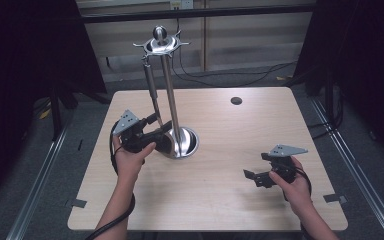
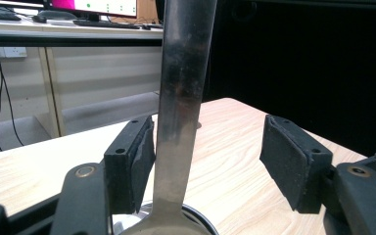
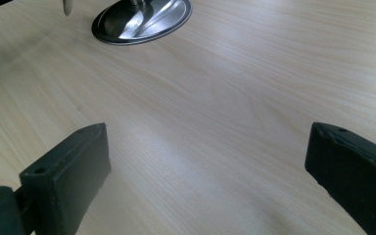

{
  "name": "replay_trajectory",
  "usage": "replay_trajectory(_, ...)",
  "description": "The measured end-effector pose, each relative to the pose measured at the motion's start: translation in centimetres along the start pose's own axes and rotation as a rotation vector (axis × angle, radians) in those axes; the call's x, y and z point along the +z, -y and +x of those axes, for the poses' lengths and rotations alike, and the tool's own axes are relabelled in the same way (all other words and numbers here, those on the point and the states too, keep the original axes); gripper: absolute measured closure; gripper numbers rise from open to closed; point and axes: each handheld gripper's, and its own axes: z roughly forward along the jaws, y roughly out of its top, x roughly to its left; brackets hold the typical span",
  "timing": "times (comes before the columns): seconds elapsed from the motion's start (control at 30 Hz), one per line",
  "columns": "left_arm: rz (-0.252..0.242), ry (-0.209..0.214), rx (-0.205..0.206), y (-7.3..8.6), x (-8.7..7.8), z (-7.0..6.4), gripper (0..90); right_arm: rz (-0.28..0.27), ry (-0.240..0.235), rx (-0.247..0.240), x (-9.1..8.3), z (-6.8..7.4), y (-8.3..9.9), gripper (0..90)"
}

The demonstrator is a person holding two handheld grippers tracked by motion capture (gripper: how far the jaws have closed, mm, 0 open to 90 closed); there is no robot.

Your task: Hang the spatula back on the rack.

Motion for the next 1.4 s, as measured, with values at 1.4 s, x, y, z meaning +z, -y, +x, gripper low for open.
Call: replay_trajectory(1.4,0.111,-0.059,0.025,2.1,-3.2,-0.1,12.6,0.008,-0.001,-0.001,0.1,0.1,0.1,2.8)
